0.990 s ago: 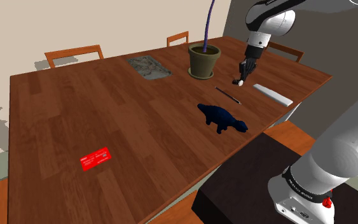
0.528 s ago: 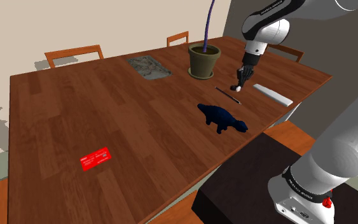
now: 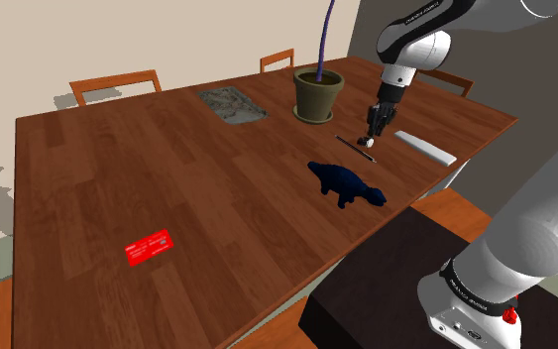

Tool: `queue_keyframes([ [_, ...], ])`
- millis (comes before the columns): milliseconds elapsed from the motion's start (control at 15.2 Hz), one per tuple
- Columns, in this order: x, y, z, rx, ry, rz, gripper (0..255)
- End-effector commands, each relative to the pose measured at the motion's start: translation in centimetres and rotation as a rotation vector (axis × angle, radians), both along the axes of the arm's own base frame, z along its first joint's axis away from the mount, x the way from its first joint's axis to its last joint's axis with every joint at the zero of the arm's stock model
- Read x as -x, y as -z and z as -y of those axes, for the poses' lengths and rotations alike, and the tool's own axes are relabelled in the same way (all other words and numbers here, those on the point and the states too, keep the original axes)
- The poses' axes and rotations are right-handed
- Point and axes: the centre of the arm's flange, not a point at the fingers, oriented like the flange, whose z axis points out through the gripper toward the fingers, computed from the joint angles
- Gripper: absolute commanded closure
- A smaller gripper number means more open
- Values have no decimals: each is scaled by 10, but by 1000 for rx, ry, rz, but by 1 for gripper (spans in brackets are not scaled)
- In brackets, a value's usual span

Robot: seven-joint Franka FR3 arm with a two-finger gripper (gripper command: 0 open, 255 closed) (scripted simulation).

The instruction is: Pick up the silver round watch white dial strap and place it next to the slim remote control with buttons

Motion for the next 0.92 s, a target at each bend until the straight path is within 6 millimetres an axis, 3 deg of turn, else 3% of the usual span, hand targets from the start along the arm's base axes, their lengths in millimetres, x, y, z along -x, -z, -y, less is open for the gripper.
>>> queue_keyframes([
  [0,0,0,0,0,0,0,0],
  [264,0,0,0,0,0,0,0],
  [528,-4,-48,12,0,0,0,0],
  [858,-4,-48,12,0,0,0,0],
])
